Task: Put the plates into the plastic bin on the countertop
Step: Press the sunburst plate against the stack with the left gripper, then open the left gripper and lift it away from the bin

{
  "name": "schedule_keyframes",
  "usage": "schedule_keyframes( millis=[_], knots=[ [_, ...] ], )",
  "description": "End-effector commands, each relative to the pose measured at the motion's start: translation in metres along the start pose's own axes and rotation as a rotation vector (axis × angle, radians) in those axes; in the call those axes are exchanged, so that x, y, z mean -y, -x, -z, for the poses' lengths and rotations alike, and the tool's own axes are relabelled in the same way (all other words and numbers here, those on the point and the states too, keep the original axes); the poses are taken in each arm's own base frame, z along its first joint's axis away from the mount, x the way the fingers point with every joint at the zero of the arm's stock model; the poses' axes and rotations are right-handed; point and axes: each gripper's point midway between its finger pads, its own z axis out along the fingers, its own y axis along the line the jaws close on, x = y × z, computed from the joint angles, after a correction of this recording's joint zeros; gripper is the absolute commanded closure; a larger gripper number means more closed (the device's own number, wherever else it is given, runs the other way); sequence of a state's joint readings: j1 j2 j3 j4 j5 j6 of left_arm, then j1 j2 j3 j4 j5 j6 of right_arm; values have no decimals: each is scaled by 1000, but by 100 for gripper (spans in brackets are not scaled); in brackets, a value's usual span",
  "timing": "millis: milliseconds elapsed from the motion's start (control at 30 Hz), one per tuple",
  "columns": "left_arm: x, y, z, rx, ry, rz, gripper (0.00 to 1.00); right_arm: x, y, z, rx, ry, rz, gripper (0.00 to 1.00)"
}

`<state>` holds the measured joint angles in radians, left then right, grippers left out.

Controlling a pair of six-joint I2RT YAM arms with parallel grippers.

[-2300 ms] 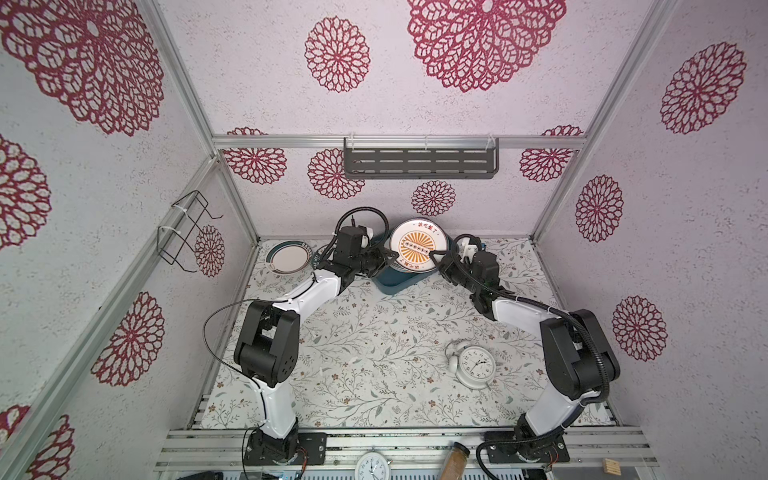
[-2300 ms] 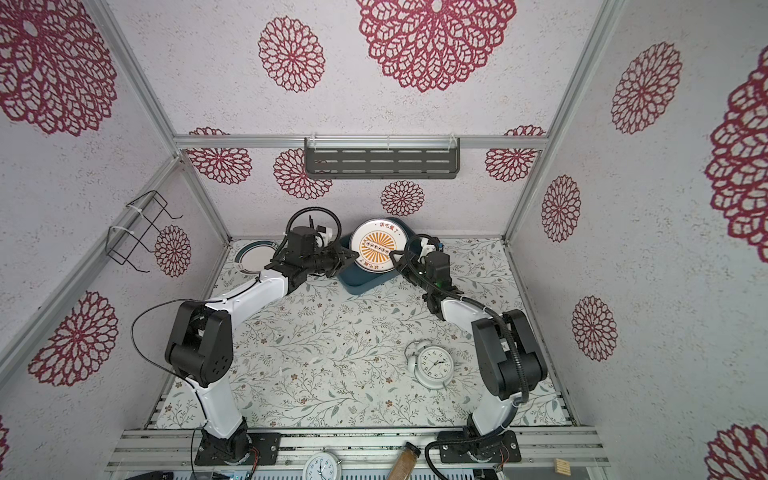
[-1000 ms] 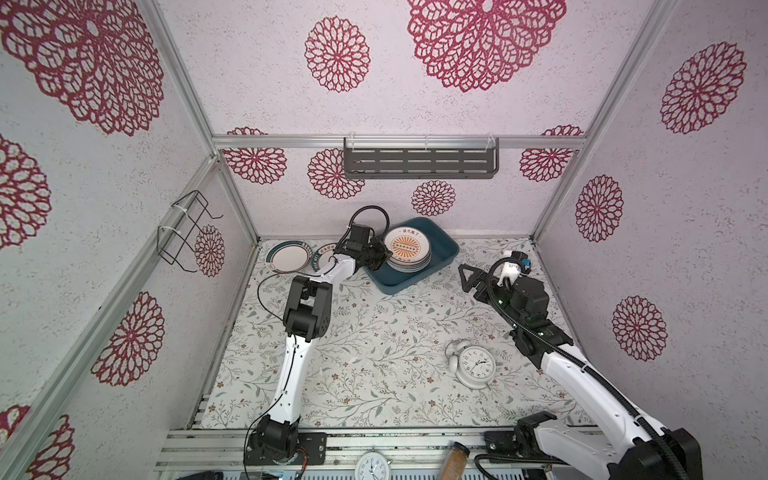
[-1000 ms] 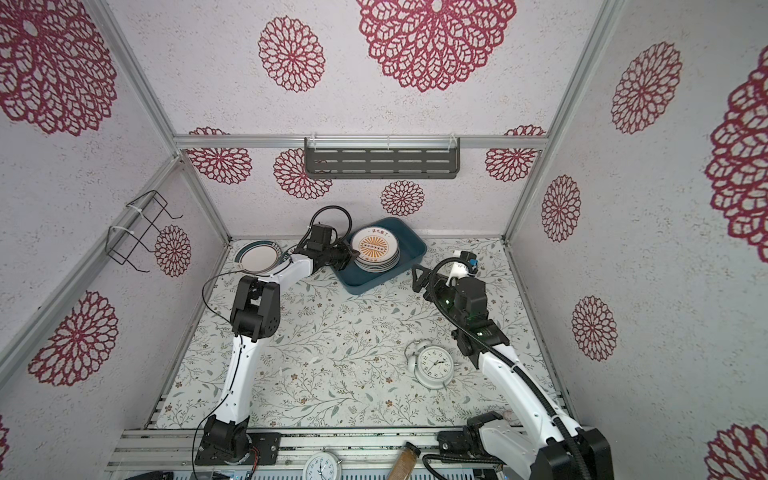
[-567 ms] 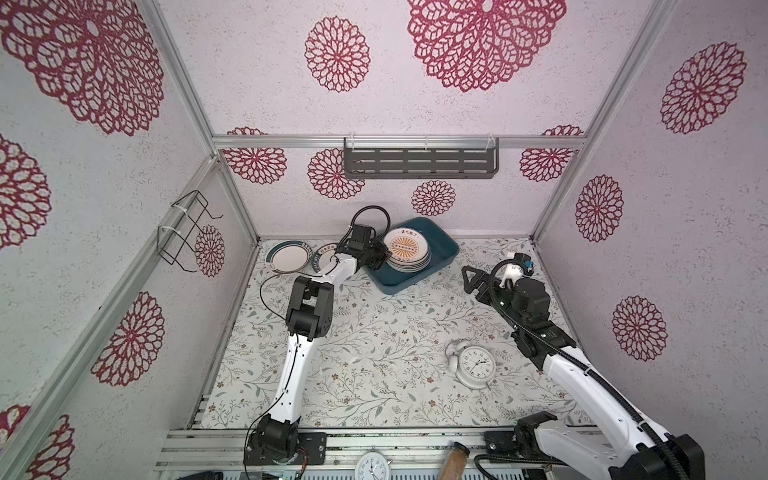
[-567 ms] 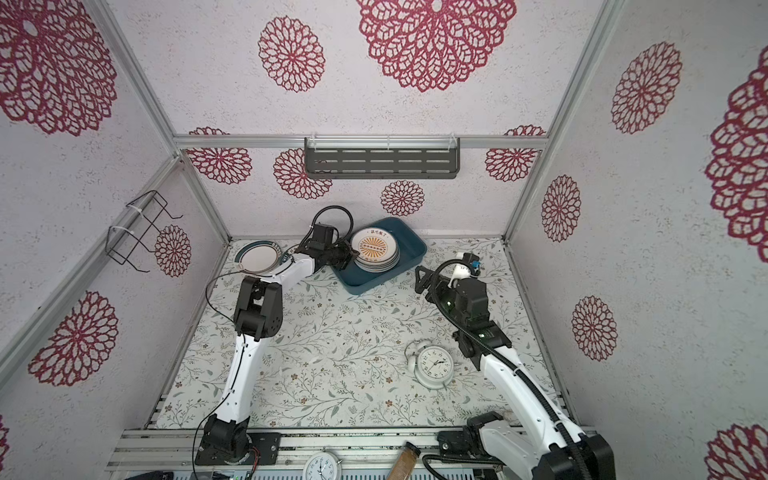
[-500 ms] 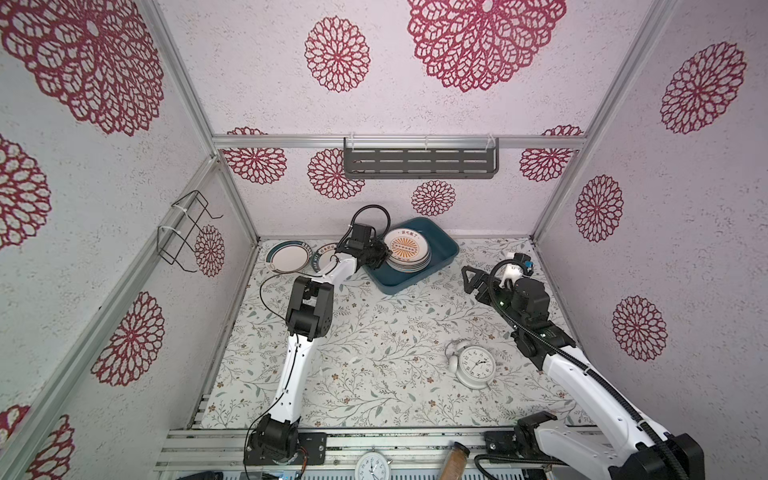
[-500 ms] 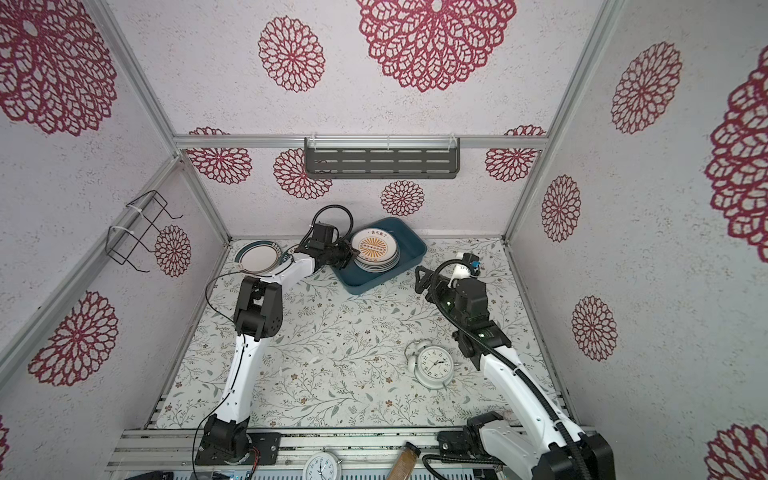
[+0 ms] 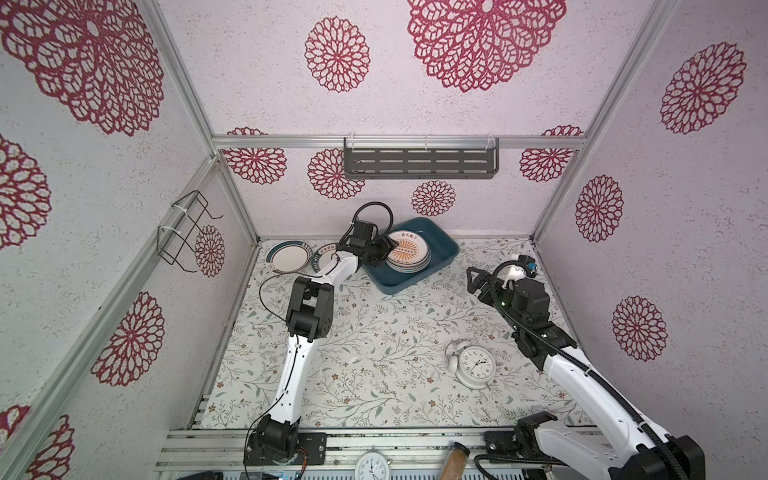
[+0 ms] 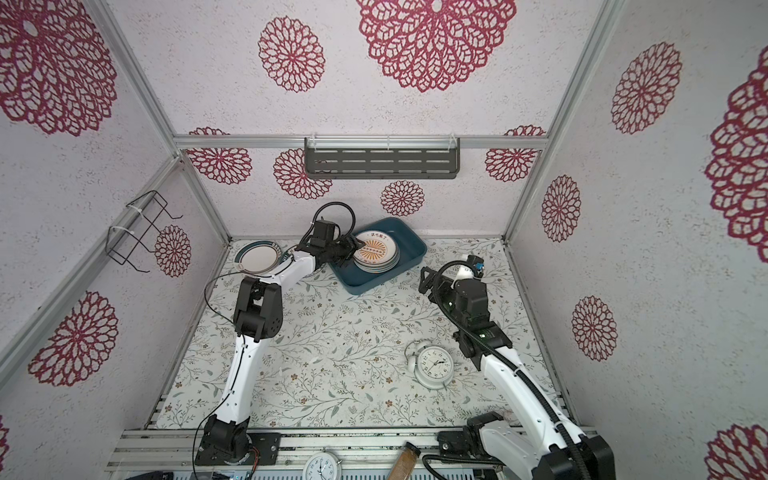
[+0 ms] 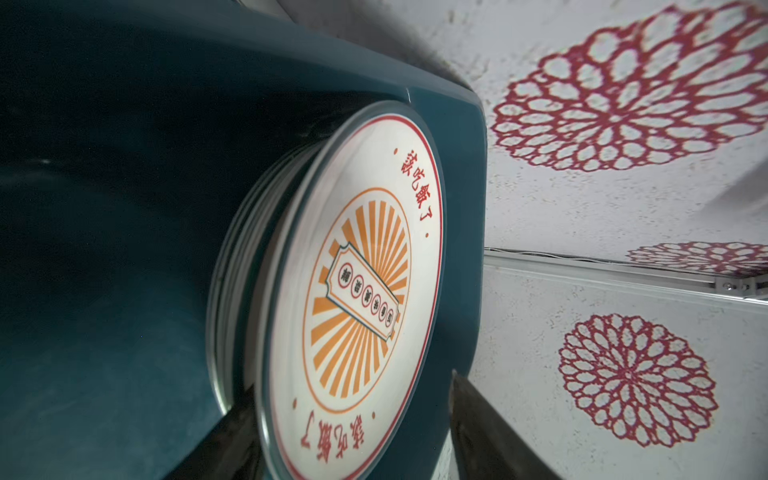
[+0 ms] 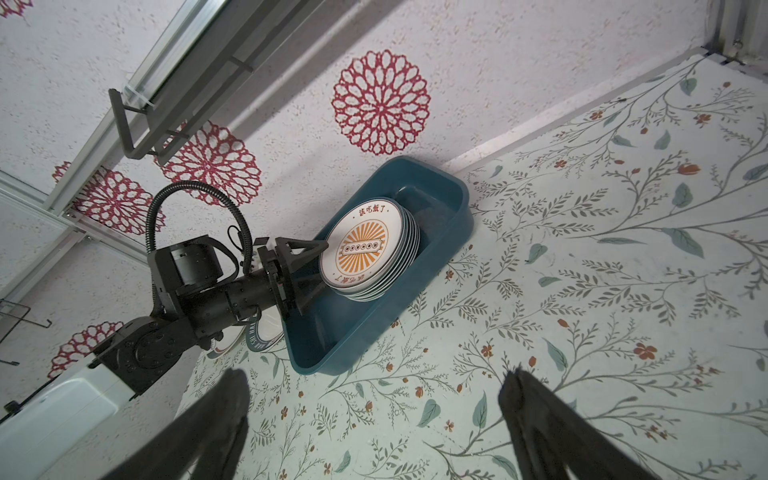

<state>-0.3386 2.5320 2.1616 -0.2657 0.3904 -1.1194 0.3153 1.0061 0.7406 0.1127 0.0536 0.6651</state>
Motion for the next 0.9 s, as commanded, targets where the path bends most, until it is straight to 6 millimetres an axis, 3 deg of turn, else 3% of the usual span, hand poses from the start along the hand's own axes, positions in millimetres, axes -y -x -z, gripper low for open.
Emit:
schedule_keyframes(
  millis=[0,467,700,867],
  knots=[
    [24,1,26,26,29,-88,26,-8,25,9,77,9,-8,1],
    [25,-3,49,47,141,-200,21,-2,37,24,124,-31,9,1],
    [62,3,87,140,29,-304,15,-5,35,23,114,-13,5,1],
    [68,5,127,227,3,-374,11,-12,35,20,104,23,6,1]
  ],
)
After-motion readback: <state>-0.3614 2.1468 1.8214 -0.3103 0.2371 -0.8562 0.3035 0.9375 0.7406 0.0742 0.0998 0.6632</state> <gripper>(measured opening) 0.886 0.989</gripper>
